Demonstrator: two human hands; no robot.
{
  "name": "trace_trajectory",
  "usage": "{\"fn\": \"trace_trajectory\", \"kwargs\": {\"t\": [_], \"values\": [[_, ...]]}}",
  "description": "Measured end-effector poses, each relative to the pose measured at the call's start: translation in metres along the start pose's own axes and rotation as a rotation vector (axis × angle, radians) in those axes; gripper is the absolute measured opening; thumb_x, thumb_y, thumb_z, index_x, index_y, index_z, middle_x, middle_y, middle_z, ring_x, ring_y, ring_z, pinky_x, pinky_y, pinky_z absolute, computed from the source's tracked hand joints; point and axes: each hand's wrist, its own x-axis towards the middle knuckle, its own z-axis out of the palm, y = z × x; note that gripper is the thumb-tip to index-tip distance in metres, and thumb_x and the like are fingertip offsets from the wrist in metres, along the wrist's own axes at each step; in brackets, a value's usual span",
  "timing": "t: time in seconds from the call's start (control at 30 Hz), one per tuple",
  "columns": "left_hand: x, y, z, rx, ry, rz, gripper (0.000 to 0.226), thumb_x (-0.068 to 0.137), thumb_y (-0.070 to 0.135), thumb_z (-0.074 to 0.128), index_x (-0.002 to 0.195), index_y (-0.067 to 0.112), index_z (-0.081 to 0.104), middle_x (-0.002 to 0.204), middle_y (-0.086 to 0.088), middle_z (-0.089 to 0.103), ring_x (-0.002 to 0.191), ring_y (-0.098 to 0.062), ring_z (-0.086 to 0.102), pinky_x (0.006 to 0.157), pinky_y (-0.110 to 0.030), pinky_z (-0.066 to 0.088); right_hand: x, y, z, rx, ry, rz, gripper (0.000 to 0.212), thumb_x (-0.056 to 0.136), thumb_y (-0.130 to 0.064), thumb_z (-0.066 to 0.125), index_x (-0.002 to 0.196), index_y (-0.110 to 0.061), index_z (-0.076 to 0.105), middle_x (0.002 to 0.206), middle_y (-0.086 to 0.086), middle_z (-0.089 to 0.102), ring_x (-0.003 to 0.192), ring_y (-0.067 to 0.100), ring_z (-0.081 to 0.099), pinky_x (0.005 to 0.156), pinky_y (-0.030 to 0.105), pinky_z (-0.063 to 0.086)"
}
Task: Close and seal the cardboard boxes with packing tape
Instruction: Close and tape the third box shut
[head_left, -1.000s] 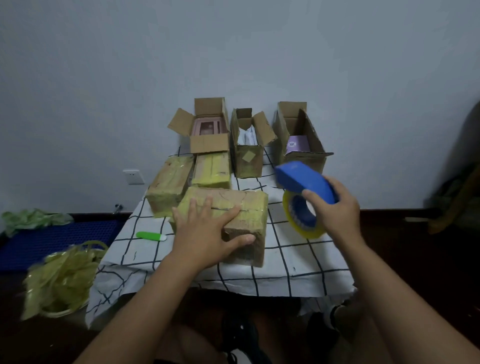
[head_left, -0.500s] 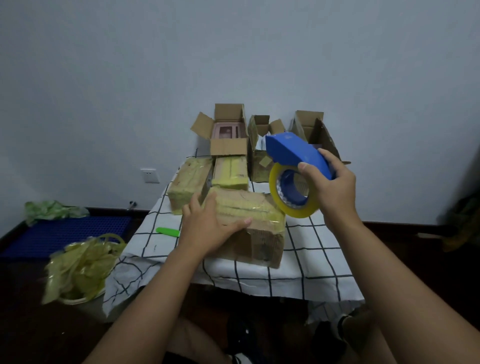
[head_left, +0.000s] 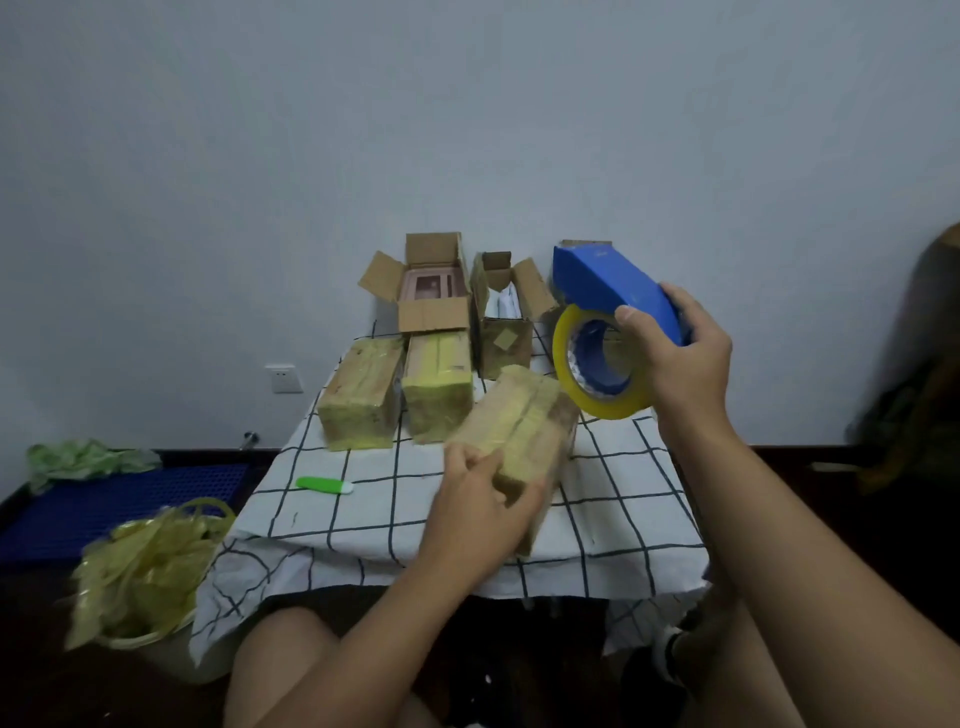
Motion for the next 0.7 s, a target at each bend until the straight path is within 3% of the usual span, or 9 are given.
{"fn": "trace_trajectory", "kwargs": {"t": [0.1,0.17,0.2,0.27,0.37,0.5,0.6,0.7], "values": [[0.004,-0.008,0.003,0.122,0.041,0.336,0.054,0.087,0.048,0.063,0.135,0.025,0.056,0.123,0.003,0.035,0.115,-0.016,0.04,0.1,-0.039,0.043,0.002,0.0,-0.013,-0.026,-0.006,-0.02,0.037,0.08,-0.03,0.078,0.115,-0.029,0.064,0.105,-0.015,0.063,0.094,0.002,0.062,0.074,0.014,0.05],[0.023,-0.027,-0.002,0.291,0.043,0.442,0.052,0.086,0.049,0.065,0.135,0.033,0.055,0.14,-0.001,0.038,0.131,-0.022,0.029,0.107,-0.047,0.035,0.002,0.003,-0.02,-0.034,-0.015,-0.015,0.039,0.083,-0.025,0.078,0.119,-0.025,0.063,0.108,-0.012,0.063,0.097,0.004,0.062,0.072,0.011,0.05],[0.031,-0.033,-0.006,0.319,-0.008,0.458,0.051,0.087,0.049,0.064,0.135,0.034,0.056,0.145,-0.002,0.039,0.135,-0.025,0.03,0.108,-0.049,0.036,0.002,0.005,-0.023,-0.038,-0.03,-0.015,0.038,0.084,-0.023,0.077,0.119,-0.025,0.062,0.108,-0.012,0.062,0.097,0.005,0.062,0.072,0.01,0.05],[0.042,-0.038,-0.004,0.368,-0.02,0.549,0.045,0.088,0.05,0.056,0.127,0.029,0.065,0.132,-0.004,0.057,0.122,-0.027,0.05,0.091,-0.046,0.052,0.0,0.007,-0.027,-0.056,-0.075,-0.029,0.036,0.085,-0.021,0.076,0.119,-0.026,0.062,0.107,-0.012,0.062,0.097,0.006,0.062,0.072,0.011,0.05],[0.053,-0.027,0.011,0.436,0.097,0.612,0.048,0.085,0.052,0.047,0.111,0.023,0.073,0.104,-0.003,0.068,0.092,-0.025,0.062,0.065,-0.033,0.056,-0.002,0.01,-0.028,-0.057,-0.125,-0.035,0.041,0.086,-0.021,0.076,0.125,-0.021,0.062,0.113,-0.004,0.063,0.098,0.007,0.063,0.073,0.013,0.051],[0.069,-0.011,0.03,0.423,0.155,0.616,0.038,0.079,0.043,0.074,0.109,0.019,0.071,0.097,-0.003,0.066,0.084,-0.025,0.059,0.062,-0.031,0.047,-0.003,0.007,-0.035,0.005,-0.159,-0.007,0.041,0.078,-0.03,0.078,0.117,-0.03,0.064,0.107,-0.009,0.066,0.089,0.002,0.065,0.072,0.015,0.053],[0.071,-0.007,0.043,0.427,0.143,0.641,0.041,0.075,0.038,0.081,0.11,0.02,0.071,0.092,0.001,0.065,0.083,-0.024,0.06,0.065,-0.031,0.044,-0.005,0.011,-0.048,0.066,-0.207,0.069,0.051,0.066,-0.046,0.074,0.115,-0.031,0.066,0.1,-0.011,0.069,0.086,0.012,0.066,0.07,0.024,0.056],[0.074,-0.002,0.037,0.378,0.005,0.544,0.043,0.089,0.043,0.064,0.13,0.027,0.061,0.117,0.006,0.063,0.108,-0.02,0.056,0.086,-0.034,0.042,-0.011,0.019,-0.061,0.162,-0.234,0.154,0.061,0.065,-0.041,0.073,0.121,-0.018,0.066,0.099,-0.002,0.069,0.077,0.013,0.065,0.063,0.026,0.054]]}}
